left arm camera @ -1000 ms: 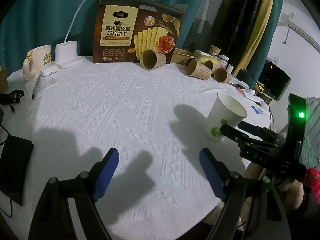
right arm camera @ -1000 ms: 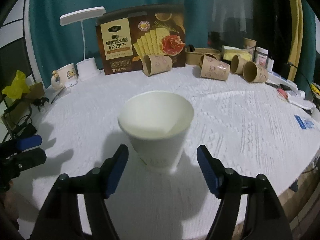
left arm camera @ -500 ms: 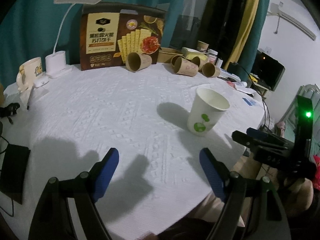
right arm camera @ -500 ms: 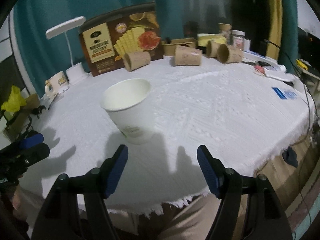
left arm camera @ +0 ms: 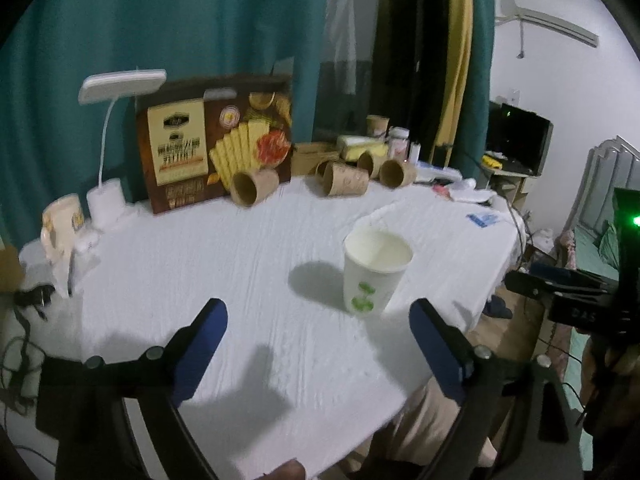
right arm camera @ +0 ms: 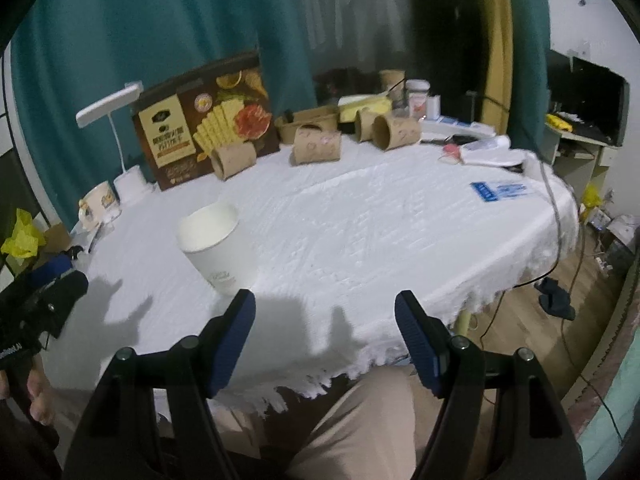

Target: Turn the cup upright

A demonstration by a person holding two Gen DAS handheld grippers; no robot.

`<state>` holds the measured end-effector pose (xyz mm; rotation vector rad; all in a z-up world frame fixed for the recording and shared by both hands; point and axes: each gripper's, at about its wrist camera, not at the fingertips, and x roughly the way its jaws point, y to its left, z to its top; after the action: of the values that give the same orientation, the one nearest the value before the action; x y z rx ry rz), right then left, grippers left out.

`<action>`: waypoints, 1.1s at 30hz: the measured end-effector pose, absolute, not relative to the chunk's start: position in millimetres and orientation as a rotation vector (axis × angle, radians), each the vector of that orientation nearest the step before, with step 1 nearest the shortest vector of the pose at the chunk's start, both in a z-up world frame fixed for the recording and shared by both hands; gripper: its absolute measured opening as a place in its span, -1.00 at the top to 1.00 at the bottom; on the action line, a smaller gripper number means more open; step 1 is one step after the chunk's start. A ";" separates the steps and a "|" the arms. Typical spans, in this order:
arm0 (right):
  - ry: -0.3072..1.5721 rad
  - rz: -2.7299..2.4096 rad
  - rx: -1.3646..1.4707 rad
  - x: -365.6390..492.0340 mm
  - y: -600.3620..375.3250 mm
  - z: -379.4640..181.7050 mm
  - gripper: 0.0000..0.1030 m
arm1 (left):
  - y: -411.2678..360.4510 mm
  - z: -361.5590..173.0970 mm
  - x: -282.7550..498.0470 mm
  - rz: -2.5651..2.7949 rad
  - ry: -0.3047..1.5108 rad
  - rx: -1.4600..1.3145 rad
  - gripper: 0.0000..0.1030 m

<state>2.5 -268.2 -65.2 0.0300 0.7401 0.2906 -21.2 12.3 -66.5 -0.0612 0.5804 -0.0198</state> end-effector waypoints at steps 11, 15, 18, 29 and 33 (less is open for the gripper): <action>0.588 0.274 0.004 -24.1 -281.8 -2.5 -0.42 | 0.0 -1.8 -44.7 0.004 0.336 -0.013 -0.84; 0.512 0.273 -0.003 -39.1 -280.7 25.6 -0.52 | 3.6 17.6 -52.3 0.006 0.275 -0.015 -0.86; 0.463 0.267 0.003 -50.2 -279.3 43.8 -0.57 | 7.5 27.7 -58.7 0.008 0.243 -0.012 -0.86; 0.418 0.270 0.005 -59.4 -256.8 61.7 -0.76 | 25.8 31.9 -64.6 0.006 0.243 0.000 -1.00; 0.426 0.274 -0.004 -56.1 -246.6 59.1 -0.76 | 33.9 26.3 -64.1 0.004 0.257 -0.002 -1.00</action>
<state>-56.1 -246.6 59.1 -0.0043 0.4262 0.2742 -64.1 33.9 26.3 -0.0018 0.2574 0.0043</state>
